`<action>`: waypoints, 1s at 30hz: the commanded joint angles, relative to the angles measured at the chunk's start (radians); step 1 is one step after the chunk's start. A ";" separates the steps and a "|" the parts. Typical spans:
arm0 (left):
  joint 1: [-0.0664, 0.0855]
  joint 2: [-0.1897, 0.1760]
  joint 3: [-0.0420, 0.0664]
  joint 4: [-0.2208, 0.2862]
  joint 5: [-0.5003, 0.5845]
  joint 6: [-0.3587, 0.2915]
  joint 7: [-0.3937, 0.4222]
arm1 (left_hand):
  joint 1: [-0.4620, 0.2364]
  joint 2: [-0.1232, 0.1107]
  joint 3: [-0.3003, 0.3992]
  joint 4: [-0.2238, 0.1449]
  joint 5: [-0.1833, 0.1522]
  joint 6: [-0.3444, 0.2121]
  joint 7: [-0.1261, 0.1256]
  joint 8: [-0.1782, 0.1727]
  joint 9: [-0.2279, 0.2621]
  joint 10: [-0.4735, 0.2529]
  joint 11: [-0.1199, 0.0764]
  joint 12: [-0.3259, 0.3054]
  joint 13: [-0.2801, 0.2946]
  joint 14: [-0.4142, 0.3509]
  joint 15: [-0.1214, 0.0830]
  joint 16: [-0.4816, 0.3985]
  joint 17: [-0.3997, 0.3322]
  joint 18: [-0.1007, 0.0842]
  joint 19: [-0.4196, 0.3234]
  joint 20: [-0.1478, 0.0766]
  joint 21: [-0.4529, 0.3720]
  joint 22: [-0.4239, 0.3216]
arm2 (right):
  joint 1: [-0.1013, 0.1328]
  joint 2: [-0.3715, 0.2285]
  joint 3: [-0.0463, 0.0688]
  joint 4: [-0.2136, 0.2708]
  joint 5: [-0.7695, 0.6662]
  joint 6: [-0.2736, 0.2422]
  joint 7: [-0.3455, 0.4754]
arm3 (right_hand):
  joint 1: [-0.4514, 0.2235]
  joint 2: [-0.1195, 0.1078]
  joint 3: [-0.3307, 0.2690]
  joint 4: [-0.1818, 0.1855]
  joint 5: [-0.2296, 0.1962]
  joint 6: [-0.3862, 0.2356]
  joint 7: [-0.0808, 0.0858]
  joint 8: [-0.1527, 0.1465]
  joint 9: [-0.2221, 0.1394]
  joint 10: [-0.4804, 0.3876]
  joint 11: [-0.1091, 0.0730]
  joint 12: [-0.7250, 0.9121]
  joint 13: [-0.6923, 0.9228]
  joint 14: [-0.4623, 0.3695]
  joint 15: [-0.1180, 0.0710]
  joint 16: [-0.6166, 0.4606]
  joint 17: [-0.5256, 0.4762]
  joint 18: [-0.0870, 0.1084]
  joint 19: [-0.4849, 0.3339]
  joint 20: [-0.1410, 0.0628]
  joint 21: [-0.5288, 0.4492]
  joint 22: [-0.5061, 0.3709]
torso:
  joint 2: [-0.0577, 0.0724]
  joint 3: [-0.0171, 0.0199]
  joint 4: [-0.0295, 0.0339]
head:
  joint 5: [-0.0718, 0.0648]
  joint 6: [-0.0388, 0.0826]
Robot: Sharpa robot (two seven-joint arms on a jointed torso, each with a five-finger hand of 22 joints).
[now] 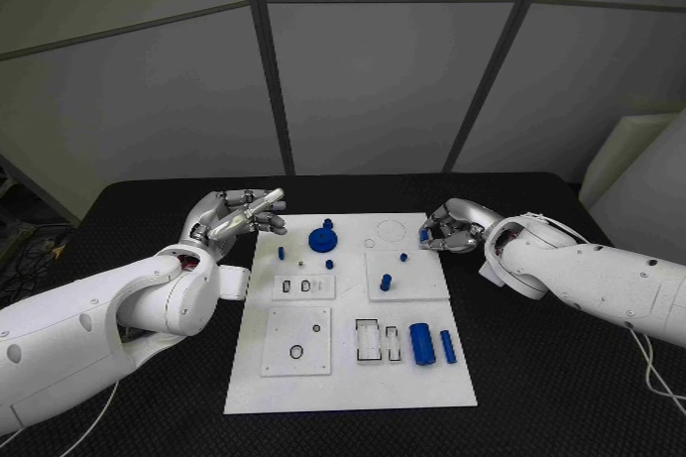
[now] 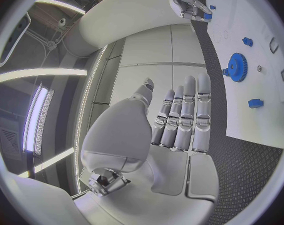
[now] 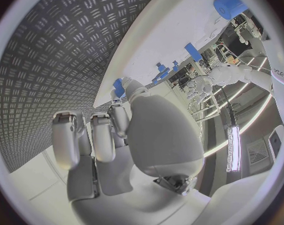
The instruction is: Assemble the parts on the task board
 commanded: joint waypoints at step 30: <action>0.000 -0.005 0.001 -0.009 -0.003 0.013 -0.001 | -0.005 0.009 -0.002 -0.006 -0.002 0.003 0.004 -0.006 -0.001 0.001 0.005 -0.004 0.001 -0.009 -0.001 0.004 0.002 0.002 -0.005 0.000 0.006 0.001 | 0.003 -0.027 0.005 0.194 -0.004 -0.103 -0.084 | 0.048 0.061 0.062 -0.049 0.000 0.067 -0.026 0.042 0.018 0.015 -0.022 0.003 0.008 0.092 -0.029 0.006 0.210 -0.007 0.068 -0.029 0.003 0.196 | -0.012 -0.0032 -0.0018 | 0.006 0.002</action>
